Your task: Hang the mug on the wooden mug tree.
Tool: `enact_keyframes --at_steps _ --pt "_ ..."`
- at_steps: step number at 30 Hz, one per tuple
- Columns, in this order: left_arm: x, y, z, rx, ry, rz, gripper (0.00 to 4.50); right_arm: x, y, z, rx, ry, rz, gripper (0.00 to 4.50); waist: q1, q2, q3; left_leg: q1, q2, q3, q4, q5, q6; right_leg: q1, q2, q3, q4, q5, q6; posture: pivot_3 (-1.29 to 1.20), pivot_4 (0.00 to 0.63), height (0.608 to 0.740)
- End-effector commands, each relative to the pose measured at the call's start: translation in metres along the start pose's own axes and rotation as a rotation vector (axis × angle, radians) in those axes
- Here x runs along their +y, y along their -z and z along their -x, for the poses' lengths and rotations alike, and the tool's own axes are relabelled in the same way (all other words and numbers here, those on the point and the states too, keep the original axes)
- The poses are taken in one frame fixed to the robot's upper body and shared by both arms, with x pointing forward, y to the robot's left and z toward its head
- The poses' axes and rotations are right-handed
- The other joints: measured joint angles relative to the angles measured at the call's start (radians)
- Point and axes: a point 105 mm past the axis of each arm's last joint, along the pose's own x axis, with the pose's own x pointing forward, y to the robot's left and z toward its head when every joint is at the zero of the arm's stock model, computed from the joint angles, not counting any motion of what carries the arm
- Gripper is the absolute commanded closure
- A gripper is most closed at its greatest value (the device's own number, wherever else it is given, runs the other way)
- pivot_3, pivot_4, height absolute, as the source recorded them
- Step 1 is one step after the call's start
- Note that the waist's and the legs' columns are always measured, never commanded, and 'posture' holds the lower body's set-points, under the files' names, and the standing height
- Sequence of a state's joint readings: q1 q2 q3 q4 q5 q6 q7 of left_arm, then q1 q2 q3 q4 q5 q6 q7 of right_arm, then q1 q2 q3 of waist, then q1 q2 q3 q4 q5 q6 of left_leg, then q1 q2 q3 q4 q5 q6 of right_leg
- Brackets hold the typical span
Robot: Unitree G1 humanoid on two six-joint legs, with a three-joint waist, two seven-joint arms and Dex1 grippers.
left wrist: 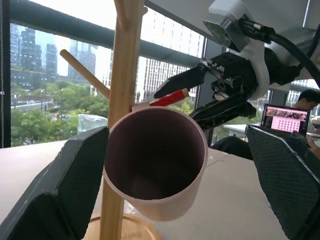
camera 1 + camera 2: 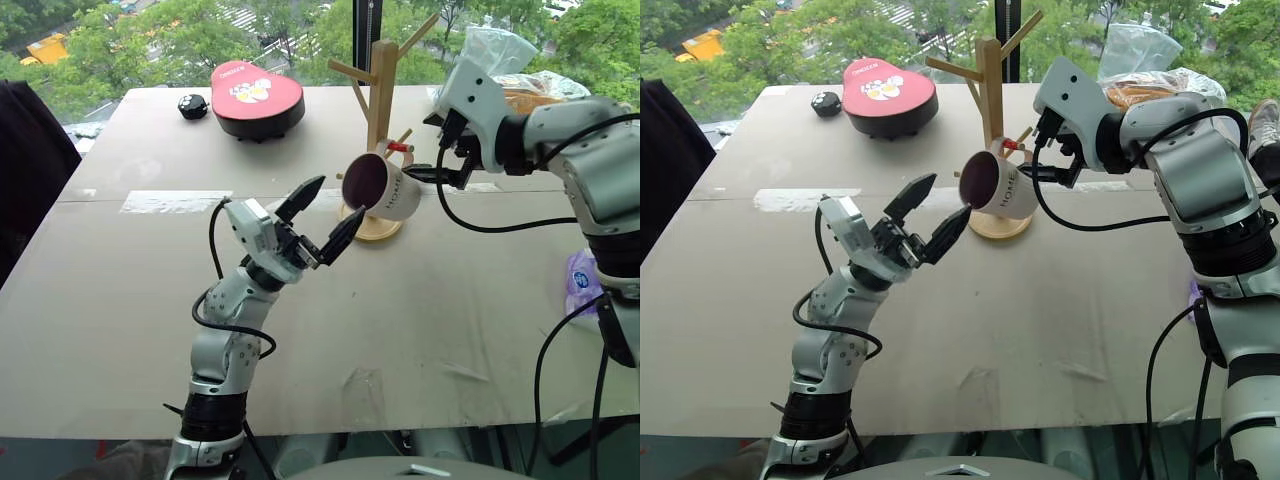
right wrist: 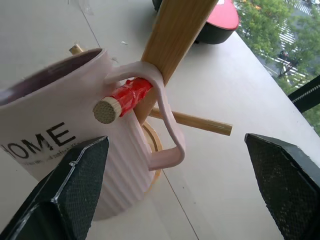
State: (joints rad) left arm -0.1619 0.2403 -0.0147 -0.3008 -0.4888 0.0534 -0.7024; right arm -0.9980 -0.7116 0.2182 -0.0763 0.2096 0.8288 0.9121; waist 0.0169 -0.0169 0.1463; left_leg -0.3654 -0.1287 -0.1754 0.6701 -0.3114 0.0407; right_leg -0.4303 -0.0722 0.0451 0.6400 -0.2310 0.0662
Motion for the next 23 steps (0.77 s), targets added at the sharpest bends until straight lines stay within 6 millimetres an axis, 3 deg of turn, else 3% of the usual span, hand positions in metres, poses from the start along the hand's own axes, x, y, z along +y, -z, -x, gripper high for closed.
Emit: enact_keyframes --at_steps 1,5,9,13,16,19,23 --pt "-0.006 0.031 0.016 0.208 0.023 -0.031 0.00 0.004 0.020 0.022 -0.042 0.019 -0.044 0.05 0.002 -0.001 0.000 0.000 0.000 0.000 0.000 0.000 0.000 0.000 0.000 0.000 0.000 0.000 0.000 0.00 0.150 0.740" --pt "-0.009 0.051 0.038 0.358 0.009 -0.057 0.00 0.020 0.047 0.029 -0.117 0.072 -0.107 0.05 -0.003 0.001 0.000 0.000 0.000 0.001 -0.001 0.000 0.000 -0.001 0.000 0.000 0.000 0.000 0.000 0.00 0.150 0.740" --pt "-0.015 0.061 0.061 0.464 -0.022 -0.037 0.00 0.055 0.092 0.037 -0.153 0.079 -0.267 0.05 -0.001 0.000 -0.001 0.002 0.000 0.002 -0.001 0.000 0.000 -0.001 0.000 0.001 0.003 0.000 -0.001 0.00 0.150 0.740" --pt "-0.026 0.071 0.079 0.533 -0.019 -0.027 0.00 0.079 0.110 0.043 -0.324 0.122 -0.407 0.05 -0.002 0.001 0.000 0.004 0.001 0.003 -0.001 0.000 0.000 0.001 0.001 0.002 0.002 0.001 -0.001 0.00 0.150 0.740" --pt "-0.028 0.073 0.086 0.548 -0.051 -0.032 0.00 0.100 0.131 0.044 -0.354 0.126 -0.495 0.05 -0.002 0.002 0.000 0.005 0.001 0.003 -0.001 0.000 0.000 0.001 0.001 0.002 0.002 0.001 -0.001 0.00 0.150 0.740" --pt "-0.030 0.072 0.089 0.542 -0.090 -0.001 0.00 0.120 0.141 0.044 -0.373 0.091 -0.530 0.05 -0.002 0.002 0.000 0.005 0.001 0.003 -0.001 0.000 0.000 0.002 0.001 0.002 0.002 0.001 -0.001 0.00 0.150 0.740" --pt "-0.029 0.071 0.091 0.543 -0.119 -0.007 0.00 0.131 0.150 0.044 -0.360 0.070 -0.519 0.05 -0.002 0.003 -0.001 0.006 0.001 0.003 -0.001 0.000 0.000 0.003 0.001 0.002 0.002 0.001 -0.001 0.00 0.150 0.740"
